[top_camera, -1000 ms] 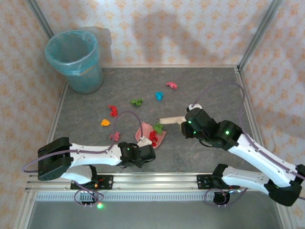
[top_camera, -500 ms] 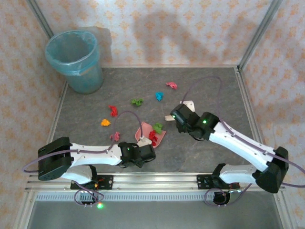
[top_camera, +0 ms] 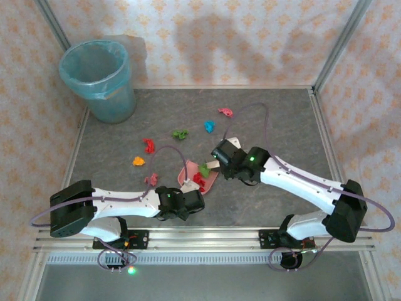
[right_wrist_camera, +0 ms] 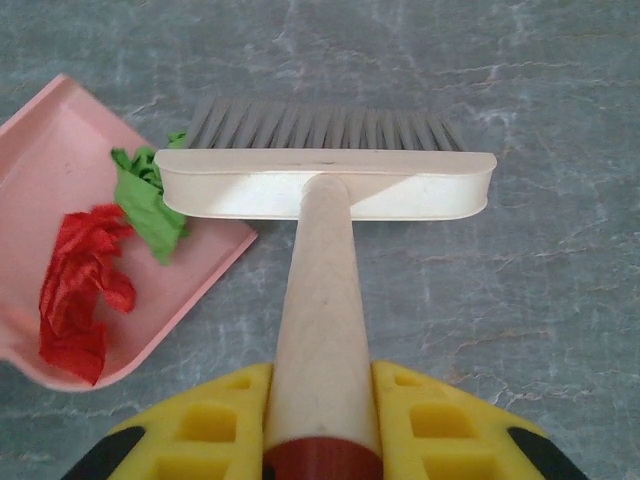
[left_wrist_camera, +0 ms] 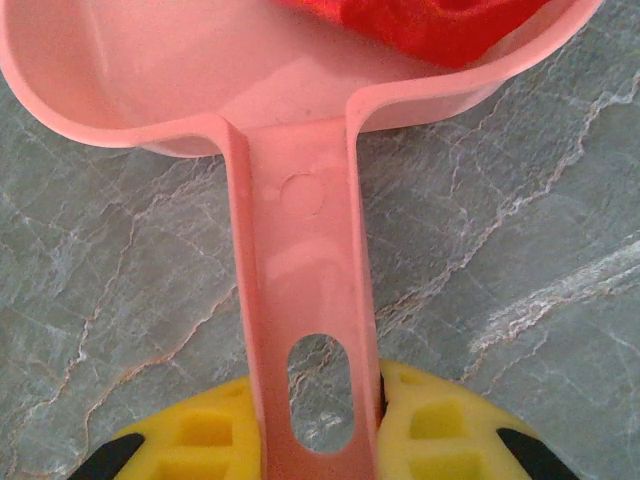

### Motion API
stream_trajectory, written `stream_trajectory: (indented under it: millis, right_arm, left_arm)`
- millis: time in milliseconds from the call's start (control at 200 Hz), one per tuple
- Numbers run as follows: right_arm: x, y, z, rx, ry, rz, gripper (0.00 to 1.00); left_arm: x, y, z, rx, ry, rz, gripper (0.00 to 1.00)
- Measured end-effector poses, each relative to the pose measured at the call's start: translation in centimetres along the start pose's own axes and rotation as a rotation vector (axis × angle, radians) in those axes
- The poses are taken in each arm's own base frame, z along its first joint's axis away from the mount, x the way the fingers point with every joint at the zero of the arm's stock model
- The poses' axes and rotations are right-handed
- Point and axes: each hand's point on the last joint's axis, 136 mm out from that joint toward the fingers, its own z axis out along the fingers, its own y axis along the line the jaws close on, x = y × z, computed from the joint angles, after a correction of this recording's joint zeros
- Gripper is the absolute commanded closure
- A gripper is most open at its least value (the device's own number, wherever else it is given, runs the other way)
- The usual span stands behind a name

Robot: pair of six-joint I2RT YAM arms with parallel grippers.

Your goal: Sweep away the paper scraps from the table

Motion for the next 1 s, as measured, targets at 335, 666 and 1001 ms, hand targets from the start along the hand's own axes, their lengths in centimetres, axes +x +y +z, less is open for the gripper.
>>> stream_trajectory:
  millis: [335,666,1001]
  right_arm:
    - [2.1,0.6,-4.4,-0.161,0.009,-0.008,1.00]
    - [0.5,-2.6,-6.7,-0.075,-0.136,0.045,1.00]
    - [-3.0,-5.7,-6.9,-0.036,-0.470,0.194,1.00]
  left_arm:
    - [0.0,0.0,0.0,0.000,0.000,0.000,1.00]
    - [0.0,0.0,0.0,0.000,0.000,0.000,1.00]
    - [-0.8,-0.2,-0.9,0.029,-0.038,-0.018,1.00]
